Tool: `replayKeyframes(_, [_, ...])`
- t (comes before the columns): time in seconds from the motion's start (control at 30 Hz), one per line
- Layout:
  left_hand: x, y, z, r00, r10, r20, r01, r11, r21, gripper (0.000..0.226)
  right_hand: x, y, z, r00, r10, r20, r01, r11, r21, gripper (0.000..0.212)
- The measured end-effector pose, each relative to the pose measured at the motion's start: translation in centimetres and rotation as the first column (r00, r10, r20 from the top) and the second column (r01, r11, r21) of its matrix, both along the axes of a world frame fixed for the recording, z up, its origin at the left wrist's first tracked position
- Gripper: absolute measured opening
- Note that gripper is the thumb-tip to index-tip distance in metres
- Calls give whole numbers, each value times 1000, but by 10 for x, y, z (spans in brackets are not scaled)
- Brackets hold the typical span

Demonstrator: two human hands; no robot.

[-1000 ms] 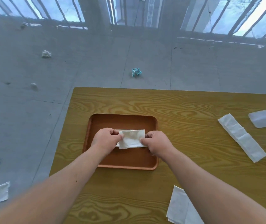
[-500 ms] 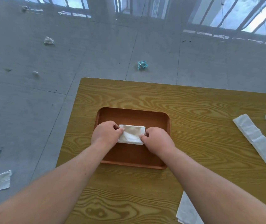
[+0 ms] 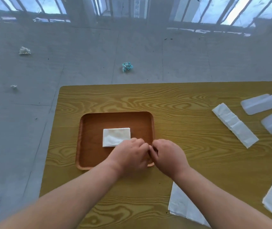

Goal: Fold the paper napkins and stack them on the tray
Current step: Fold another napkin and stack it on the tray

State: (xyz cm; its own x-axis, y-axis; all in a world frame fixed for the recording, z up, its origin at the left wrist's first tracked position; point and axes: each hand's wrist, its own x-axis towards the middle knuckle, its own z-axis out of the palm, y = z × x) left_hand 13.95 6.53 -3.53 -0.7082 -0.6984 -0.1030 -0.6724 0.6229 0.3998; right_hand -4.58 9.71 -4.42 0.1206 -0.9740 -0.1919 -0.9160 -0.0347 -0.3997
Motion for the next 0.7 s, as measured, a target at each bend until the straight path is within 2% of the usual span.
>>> replayKeyframes(0.1, [-37,29,-7,940,-325,105,331,942,-51,52,-52,38,0,998,-35,-50,31,997,-71,15])
replayKeyframes(0.13, [-48,37,-11,906,-404,124,412,910,-46,56,-69,51,0,995,-44,-86,37,995,-90,16])
replayKeyframes(0.2, [-65,54,-19,831,-539,136,546,838,-19,60,-101,82,-1,990,-47,-136,35,996,-85,32])
replayKeyframes(0.3, [-82,71,-30,726,-675,134,672,737,76,59,-130,134,-4,986,4,-169,-16,997,-73,42])
replayKeyframes(0.4, [-91,80,-38,669,-723,172,707,691,154,63,-143,185,-11,977,76,-197,-90,994,-60,36])
replayKeyframes(0.53, [-98,77,-40,633,-742,220,725,668,170,69,-149,223,-15,985,71,-157,-77,996,-33,32])
replayKeyframes(0.6, [-99,69,-40,633,-731,254,720,677,156,72,-150,224,-15,985,81,-155,-84,996,-12,34])
replayKeyframes(0.7, [-103,50,-38,679,-673,294,674,730,114,76,-152,205,-15,984,65,-165,-56,997,57,44])
